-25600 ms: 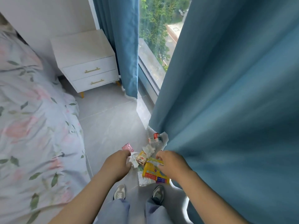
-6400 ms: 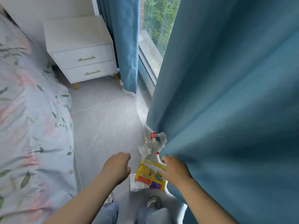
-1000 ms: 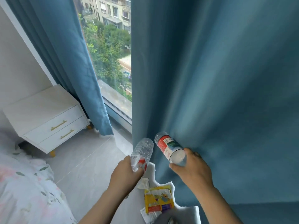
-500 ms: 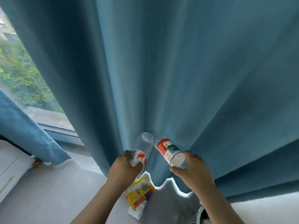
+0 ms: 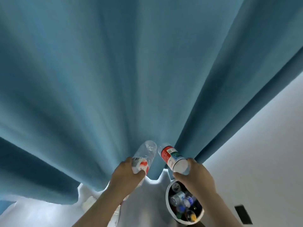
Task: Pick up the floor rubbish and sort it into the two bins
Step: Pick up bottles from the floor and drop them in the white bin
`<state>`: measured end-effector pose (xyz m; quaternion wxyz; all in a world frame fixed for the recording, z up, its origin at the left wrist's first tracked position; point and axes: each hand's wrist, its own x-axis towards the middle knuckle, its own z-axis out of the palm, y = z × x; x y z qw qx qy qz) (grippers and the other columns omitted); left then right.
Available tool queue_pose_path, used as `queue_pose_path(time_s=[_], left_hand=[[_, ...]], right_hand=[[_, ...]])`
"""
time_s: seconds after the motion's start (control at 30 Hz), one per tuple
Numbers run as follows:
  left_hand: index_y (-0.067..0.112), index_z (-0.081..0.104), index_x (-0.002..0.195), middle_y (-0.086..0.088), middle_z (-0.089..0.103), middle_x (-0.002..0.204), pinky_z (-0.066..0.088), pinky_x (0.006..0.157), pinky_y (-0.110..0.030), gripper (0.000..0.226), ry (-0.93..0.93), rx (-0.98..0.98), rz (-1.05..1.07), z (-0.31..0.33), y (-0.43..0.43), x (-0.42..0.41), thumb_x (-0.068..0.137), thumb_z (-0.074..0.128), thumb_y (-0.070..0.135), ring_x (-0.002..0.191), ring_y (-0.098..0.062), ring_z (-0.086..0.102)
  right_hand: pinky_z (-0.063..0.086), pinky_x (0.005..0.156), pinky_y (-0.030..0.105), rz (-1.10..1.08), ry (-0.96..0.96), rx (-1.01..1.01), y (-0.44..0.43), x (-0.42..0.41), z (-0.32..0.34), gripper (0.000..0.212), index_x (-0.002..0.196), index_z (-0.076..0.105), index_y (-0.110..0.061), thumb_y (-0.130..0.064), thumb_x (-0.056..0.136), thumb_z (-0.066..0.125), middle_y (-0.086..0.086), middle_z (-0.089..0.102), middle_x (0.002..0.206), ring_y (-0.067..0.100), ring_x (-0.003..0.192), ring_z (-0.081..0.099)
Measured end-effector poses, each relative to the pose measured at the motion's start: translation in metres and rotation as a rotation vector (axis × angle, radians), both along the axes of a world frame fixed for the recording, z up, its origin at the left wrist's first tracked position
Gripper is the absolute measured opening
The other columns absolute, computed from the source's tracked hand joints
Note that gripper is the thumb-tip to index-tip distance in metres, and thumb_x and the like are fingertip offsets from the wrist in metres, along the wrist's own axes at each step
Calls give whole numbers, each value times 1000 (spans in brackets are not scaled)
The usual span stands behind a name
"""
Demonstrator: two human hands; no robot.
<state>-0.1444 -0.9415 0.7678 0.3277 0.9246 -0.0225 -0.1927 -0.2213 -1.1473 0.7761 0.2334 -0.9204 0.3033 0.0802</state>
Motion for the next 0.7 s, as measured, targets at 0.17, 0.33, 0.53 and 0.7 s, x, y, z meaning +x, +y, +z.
queue_pose_path(time_s=[0.17,0.33,0.53,0.7], left_hand=[[22,47,122,-1,60,115,46,81,-28,54,66,21,-179,-5,-61,-3,76,60,47,103,-23,57],[17,28,139,-4,52,132,44,86,-28,69,79,58,-373,-12,-106,4,84,61,43,115,-27,54],[17,34,128,-4,54,125,48,81,-30,60,167,154,-612,-33,-141,27,81,62,43,105,-26,57],[19,35,126,-4,54,121,44,77,-27,61,220,211,-771,-59,-164,49,78,67,40,102,-22,56]], right_hand=[[52,66,26,-205,19,39,-47,-34,-12,55,114,51,-27,-54,69,70,-7,58,95,12,82,60],[46,68,26,-391,48,83,-70,-60,-25,63,125,48,-26,-53,73,70,-3,57,105,15,89,58],[45,67,25,-618,101,148,-74,-75,-41,66,133,45,-21,-44,75,69,2,55,117,16,92,56],[51,71,27,-804,114,240,-63,-78,-66,69,132,45,-19,-40,72,72,2,56,120,15,91,58]])
